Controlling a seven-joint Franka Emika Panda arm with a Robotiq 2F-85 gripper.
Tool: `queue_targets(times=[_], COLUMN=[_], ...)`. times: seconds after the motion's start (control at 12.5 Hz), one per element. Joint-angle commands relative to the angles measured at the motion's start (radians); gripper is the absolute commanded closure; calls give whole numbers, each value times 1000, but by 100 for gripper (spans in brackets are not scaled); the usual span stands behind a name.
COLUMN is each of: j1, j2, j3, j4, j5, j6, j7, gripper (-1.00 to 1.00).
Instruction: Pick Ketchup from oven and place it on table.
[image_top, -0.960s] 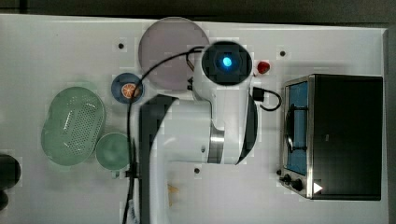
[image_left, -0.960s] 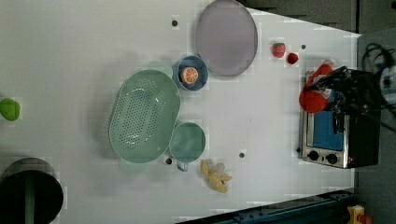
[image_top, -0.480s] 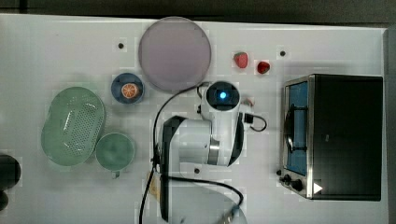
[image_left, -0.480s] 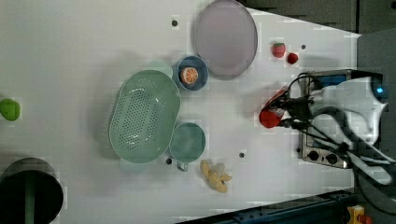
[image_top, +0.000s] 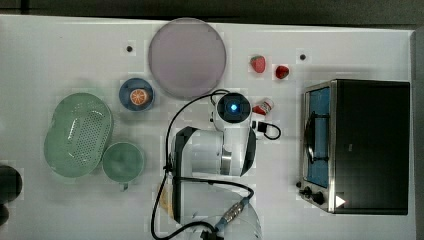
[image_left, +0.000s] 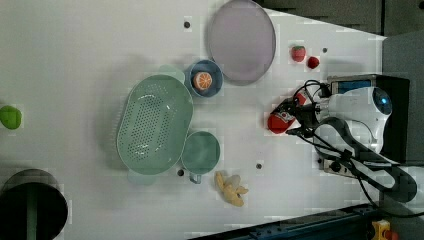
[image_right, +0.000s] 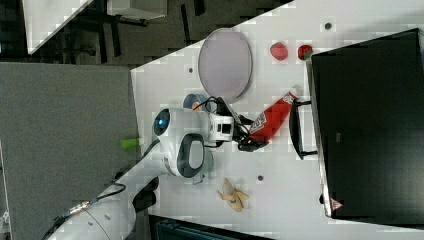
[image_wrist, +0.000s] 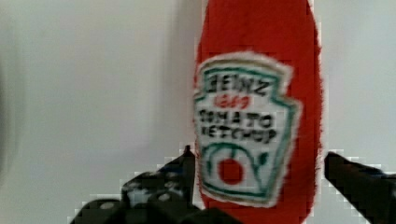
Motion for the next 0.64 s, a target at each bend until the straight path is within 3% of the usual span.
queue_targets(times=[0.08, 0.24, 0.48, 0.64], j1=[15, 15, 15, 13], j2=[-151, -223, -346, -354], j3=[12, 9, 5, 0], j4=[83, 138, 342, 471], j5=[2, 2, 0, -3], j6=[-43, -125, -405, -533], j7=[55, 55, 55, 55], gripper=[-100, -100, -100, -100])
